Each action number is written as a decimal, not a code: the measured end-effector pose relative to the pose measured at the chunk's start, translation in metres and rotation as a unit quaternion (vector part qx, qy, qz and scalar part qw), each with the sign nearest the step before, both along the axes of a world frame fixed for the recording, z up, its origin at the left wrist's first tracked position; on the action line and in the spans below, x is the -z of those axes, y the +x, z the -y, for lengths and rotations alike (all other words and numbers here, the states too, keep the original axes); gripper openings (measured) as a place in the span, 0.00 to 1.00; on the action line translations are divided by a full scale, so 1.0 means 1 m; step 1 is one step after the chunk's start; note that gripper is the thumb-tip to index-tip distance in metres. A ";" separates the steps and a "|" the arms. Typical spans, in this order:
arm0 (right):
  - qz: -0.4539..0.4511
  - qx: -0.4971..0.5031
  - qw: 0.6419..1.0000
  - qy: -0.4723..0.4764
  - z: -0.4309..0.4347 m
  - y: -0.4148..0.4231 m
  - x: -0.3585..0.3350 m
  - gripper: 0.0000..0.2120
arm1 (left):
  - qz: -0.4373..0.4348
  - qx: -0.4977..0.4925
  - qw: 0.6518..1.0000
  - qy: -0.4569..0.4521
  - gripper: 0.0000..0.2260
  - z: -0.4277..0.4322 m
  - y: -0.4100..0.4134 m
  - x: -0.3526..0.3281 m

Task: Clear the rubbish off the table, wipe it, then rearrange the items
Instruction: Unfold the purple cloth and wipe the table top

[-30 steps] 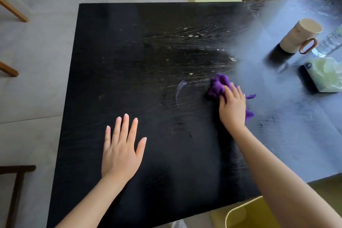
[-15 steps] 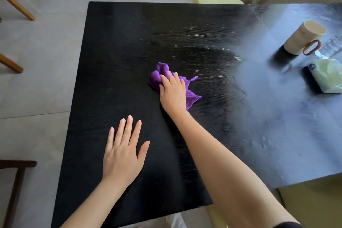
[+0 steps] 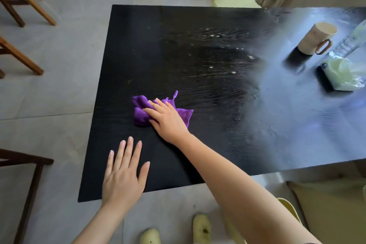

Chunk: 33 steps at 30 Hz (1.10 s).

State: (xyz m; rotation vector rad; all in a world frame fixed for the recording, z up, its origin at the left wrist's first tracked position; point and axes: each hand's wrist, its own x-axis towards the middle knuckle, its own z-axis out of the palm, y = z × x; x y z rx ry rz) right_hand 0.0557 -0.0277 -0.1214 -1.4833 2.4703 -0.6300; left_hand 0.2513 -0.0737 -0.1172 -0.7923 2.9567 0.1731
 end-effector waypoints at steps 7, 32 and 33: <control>-0.015 0.069 0.997 -0.022 -0.088 -0.027 0.003 0.16 | -0.017 -0.067 0.998 -0.013 0.34 -0.022 -0.010 0.004; -0.011 0.526 0.850 0.021 -0.223 -0.013 0.001 0.19 | -0.011 -0.091 0.996 -0.016 0.31 -0.061 -0.034 0.010; -0.011 0.521 0.853 0.021 -0.209 -0.003 0.001 0.19 | -0.010 -0.087 0.996 -0.010 0.31 -0.060 -0.034 0.011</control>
